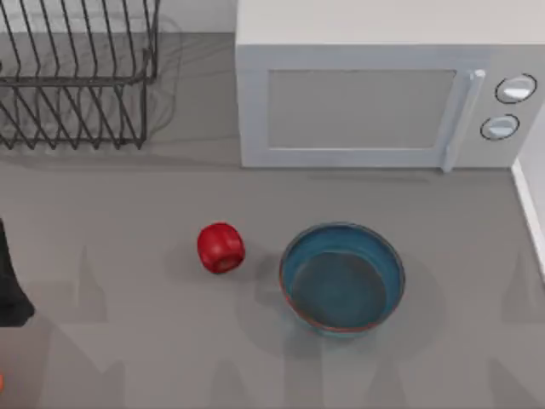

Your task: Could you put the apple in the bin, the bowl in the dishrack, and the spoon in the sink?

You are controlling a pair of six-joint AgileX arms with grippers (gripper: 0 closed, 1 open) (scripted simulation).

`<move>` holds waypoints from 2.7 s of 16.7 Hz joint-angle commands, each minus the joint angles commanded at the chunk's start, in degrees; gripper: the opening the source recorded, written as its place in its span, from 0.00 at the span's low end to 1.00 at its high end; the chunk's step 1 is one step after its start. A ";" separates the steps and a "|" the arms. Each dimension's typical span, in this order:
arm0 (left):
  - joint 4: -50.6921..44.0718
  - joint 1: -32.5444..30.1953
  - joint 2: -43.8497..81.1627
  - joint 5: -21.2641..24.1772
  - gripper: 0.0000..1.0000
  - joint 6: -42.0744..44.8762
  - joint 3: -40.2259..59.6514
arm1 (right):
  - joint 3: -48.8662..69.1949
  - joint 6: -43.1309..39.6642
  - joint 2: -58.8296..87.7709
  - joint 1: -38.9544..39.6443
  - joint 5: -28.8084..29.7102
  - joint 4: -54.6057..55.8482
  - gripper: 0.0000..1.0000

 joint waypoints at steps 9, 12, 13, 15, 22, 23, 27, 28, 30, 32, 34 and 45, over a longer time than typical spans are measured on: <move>-8.34 -5.03 15.28 -0.71 1.00 4.51 12.38 | 0.00 0.00 0.00 0.00 0.00 0.00 1.00; -15.79 -9.24 28.53 -1.23 1.00 8.26 23.22 | 0.00 0.00 0.00 0.00 0.00 0.00 1.00; -18.64 -10.80 33.53 -1.41 1.00 9.65 27.32 | 0.00 0.00 0.00 0.00 0.00 0.00 1.00; -24.74 -14.07 44.16 -1.75 1.00 12.55 36.02 | 0.00 0.00 0.00 0.00 0.00 0.00 1.00; -47.38 -25.32 83.53 -2.82 1.00 22.57 68.13 | 0.00 0.00 0.00 0.00 0.00 0.00 1.00; -50.42 -26.73 88.84 -2.93 1.00 23.82 72.40 | 0.00 0.00 0.00 0.00 0.00 0.00 1.00; -60.89 -31.43 107.62 -3.26 1.00 27.97 87.15 | 0.00 0.00 0.00 0.00 0.00 0.00 1.00; -62.96 -32.32 111.43 -3.31 1.00 28.74 90.08 | 0.00 0.00 0.00 0.00 0.00 0.00 1.00; -66.25 -33.69 117.51 -3.36 1.00 29.93 94.75 | 0.00 0.00 0.00 0.00 0.00 0.00 1.00; -68.34 -34.52 121.37 -3.37 1.00 30.64 97.74 | 0.00 0.00 0.00 0.00 0.00 0.00 1.00; -69.14 -34.82 122.84 -3.37 1.00 30.90 98.89 | 0.00 0.00 0.00 0.00 0.00 0.00 1.00; -57.57 -34.14 125.54 -3.38 1.00 31.53 90.66 | 0.00 0.00 0.00 0.00 0.00 0.00 1.00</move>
